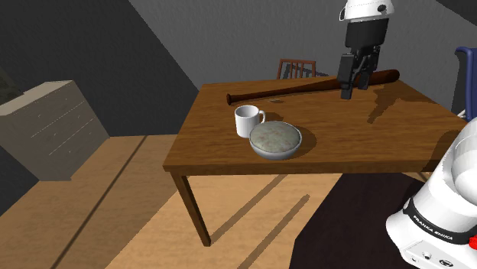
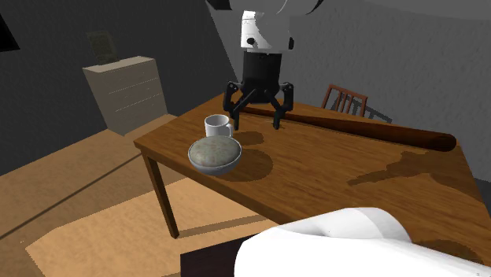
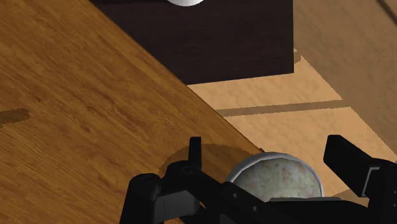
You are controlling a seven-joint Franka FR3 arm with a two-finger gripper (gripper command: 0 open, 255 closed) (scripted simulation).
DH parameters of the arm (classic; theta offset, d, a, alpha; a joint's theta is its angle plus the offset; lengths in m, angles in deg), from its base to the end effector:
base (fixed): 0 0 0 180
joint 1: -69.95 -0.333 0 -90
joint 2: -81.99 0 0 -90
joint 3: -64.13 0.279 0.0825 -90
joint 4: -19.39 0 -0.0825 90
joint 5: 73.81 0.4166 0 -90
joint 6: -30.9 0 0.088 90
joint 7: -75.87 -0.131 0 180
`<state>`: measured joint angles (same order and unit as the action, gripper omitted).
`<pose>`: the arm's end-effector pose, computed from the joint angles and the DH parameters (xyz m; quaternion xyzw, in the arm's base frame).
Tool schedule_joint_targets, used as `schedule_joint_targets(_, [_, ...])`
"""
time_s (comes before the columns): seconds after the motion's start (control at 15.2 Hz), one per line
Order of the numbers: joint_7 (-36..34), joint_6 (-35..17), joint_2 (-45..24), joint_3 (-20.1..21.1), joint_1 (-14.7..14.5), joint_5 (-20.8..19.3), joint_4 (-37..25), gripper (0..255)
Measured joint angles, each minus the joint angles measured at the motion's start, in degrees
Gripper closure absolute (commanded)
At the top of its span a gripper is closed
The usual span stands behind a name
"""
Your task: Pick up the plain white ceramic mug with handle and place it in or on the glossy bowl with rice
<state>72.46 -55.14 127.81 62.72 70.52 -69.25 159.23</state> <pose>0.3479 -0.0015 0.4983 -0.9955 0.0425 0.0704 0.0474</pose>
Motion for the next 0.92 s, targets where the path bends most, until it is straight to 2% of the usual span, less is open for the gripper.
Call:
schedule_joint_targets(0.26, [-0.2, -3.6, -4.0, 0.7, -0.3, 0.2, -0.7, 0])
schedule_joint_targets(0.92, [-2.2, -18.0, -24.6, 4.1, -1.7, 0.5, -8.7, 0])
